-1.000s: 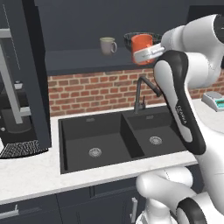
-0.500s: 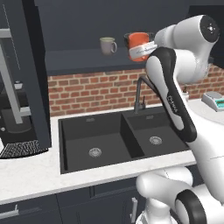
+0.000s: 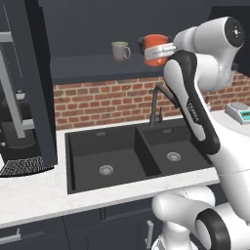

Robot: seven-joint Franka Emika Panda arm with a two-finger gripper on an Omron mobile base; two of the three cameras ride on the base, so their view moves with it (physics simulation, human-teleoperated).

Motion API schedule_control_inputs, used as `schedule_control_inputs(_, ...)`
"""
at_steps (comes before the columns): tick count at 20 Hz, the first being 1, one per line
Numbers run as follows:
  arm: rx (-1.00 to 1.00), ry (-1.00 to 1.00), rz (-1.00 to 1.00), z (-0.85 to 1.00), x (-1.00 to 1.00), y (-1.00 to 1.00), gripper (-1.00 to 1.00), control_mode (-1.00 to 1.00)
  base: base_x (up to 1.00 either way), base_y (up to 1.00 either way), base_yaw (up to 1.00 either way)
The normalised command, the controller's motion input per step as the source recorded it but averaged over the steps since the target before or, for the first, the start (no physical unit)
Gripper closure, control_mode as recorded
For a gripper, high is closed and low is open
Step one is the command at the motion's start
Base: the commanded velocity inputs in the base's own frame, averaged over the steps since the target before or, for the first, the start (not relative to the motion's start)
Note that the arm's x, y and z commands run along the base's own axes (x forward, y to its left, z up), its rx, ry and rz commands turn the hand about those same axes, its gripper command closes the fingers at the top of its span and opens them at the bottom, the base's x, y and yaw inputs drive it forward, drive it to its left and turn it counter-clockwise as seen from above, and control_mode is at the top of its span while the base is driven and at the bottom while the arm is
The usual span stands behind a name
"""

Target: Gather all objects into one cabinet and sort the glasses and bowls to opposite sides.

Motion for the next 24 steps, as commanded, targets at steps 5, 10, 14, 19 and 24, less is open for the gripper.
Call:
schedule_control_inputs(5, 0.10, 0.00, -0.07, 0.00, -0.03, -0.22, 1.00, -1.00, 0.00, 0.00, 0.00)
schedule_control_inputs(10, 0.00, 0.00, -0.11, 0.00, -0.16, -0.30, 1.00, -1.00, 0.00, 0.00, 0.00)
schedule_control_inputs(14, 0.00, 0.01, -0.13, 0.00, -0.09, -0.29, 1.00, -1.00, 0.00, 0.00, 0.00)
schedule_control_inputs(19, 0.00, 0.07, -0.20, -0.03, 0.00, -0.53, 1.00, -1.00, 0.00, 0.00, 0.00)
schedule_control_inputs(24, 0.00, 0.17, -0.24, -0.29, 0.01, -0.70, 1.00, -1.00, 0.00, 0.00, 0.00)
